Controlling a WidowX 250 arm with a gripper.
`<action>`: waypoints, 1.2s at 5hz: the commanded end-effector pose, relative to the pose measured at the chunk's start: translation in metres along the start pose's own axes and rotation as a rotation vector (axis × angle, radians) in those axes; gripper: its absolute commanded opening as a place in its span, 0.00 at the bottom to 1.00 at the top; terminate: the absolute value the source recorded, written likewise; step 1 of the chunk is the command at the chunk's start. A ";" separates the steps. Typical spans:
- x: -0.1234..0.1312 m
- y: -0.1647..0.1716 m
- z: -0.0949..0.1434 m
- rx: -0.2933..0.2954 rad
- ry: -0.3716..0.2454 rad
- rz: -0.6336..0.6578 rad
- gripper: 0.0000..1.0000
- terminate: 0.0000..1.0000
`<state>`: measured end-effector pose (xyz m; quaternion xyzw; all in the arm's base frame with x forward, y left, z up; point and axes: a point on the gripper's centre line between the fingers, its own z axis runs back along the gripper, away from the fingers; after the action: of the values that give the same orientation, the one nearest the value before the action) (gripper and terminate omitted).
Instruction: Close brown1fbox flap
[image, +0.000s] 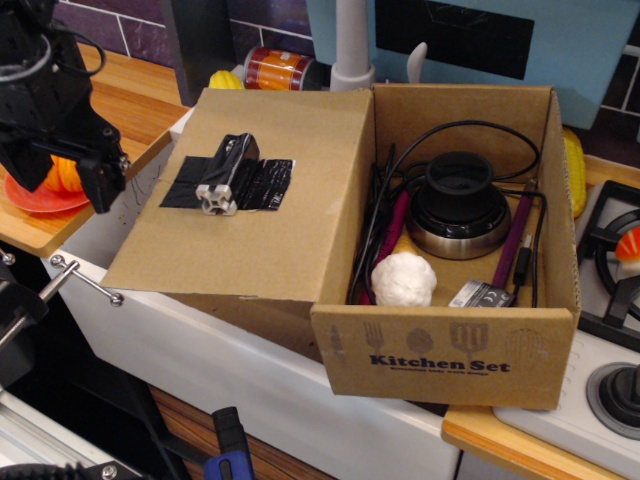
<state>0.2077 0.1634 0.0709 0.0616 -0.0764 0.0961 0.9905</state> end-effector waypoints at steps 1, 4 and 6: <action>0.032 0.002 -0.004 -0.026 -0.018 0.038 1.00 0.00; 0.031 -0.032 0.003 -0.304 0.043 0.093 1.00 0.00; 0.030 -0.061 0.046 -0.295 0.011 0.071 1.00 0.00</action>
<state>0.2390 0.1219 0.1136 -0.0629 -0.0923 0.1485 0.9826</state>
